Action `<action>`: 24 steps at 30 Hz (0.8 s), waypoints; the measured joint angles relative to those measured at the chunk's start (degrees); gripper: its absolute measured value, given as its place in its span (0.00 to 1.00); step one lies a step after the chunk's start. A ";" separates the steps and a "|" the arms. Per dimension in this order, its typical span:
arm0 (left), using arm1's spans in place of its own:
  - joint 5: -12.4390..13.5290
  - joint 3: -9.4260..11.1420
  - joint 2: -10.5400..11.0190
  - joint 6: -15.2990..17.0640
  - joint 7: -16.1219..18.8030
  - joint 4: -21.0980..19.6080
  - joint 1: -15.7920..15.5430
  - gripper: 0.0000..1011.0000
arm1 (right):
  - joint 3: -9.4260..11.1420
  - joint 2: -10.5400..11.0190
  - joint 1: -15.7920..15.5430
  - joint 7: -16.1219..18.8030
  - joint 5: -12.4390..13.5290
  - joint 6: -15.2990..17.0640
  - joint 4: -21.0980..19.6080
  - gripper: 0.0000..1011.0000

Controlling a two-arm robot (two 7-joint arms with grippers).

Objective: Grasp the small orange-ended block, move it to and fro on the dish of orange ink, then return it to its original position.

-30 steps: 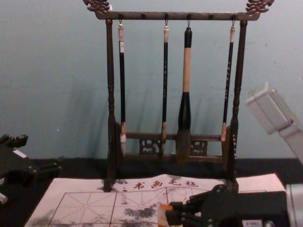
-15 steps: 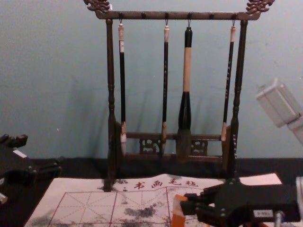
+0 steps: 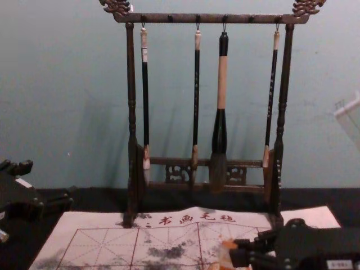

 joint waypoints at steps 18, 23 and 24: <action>0.00 0.00 0.00 0.00 0.00 0.00 0.00 0.99 | -1.54 1.84 -1.85 1.41 1.34 0.46 -3.73 0.08; 0.00 0.00 0.00 0.00 0.00 0.00 0.00 0.99 | -2.11 1.15 -1.16 1.31 0.86 0.30 -3.09 0.08; 0.00 0.00 0.00 0.00 0.00 0.00 0.00 0.99 | -2.24 0.94 -0.94 1.25 0.74 0.26 -2.85 0.08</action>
